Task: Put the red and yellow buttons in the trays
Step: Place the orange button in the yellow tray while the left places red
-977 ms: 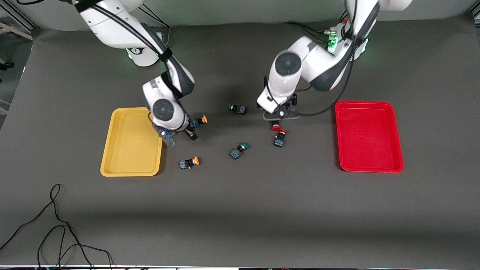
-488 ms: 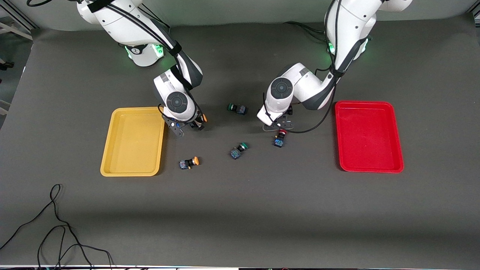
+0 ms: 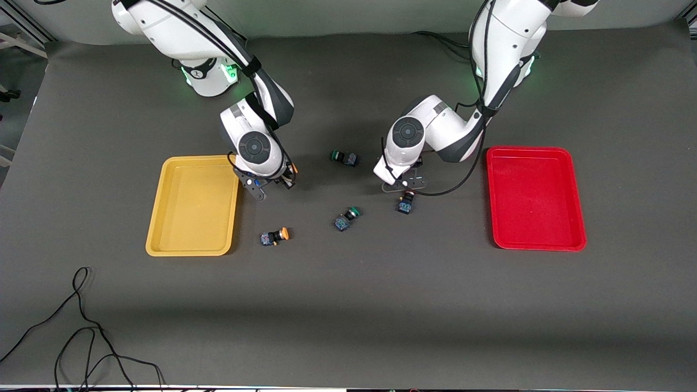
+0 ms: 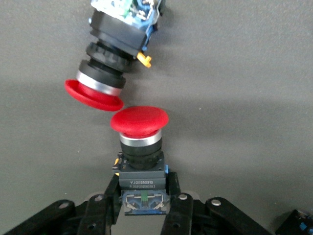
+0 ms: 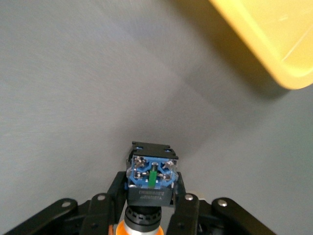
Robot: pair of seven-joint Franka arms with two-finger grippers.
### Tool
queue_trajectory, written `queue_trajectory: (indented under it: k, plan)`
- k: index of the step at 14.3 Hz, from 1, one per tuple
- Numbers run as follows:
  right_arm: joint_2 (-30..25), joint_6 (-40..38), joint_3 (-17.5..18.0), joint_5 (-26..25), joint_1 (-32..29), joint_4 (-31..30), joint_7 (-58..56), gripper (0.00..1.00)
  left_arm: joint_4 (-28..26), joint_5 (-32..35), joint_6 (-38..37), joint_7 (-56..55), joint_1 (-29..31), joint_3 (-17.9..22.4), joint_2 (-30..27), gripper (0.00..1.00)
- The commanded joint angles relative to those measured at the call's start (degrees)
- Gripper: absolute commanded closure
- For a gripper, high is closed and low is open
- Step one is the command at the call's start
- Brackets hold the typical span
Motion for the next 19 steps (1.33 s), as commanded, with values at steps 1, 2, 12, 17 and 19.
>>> queue_trajectory:
  k: [1, 2, 12, 17, 19]
  plan:
    - [-5.80, -8.85, -0.37, 0.71, -4.42, 2.81, -7.53, 0.91, 3.84, 0.95, -5.51, -1.73, -0.19, 0.68, -2.27, 0.89]
    - [-7.38, -10.18, -0.37, 0.62, -6.35, 2.81, -11.92, 0.91, 5.86, 0.34, -10.16, -1.21, 0.51, 0.59, -3.85, 0.89]
    - [-4.42, 0.25, -17.77, 0.71, -8.92, -1.84, -45.17, 0.90, -4.38, -7.66, -26.99, 33.20, 23.86, 0.41, -23.19, 0.89]
    - [-3.62, 2.20, -19.09, 0.71, -9.36, -2.55, -47.12, 0.00, -12.22, -1.98, -16.47, 47.93, 35.92, 0.50, -18.39, 0.86]
    - [-4.41, 2.11, -19.09, 0.71, -9.10, -2.12, -46.42, 0.00, -12.14, 2.60, -11.55, 47.41, 37.85, 0.59, -12.85, 0.84]
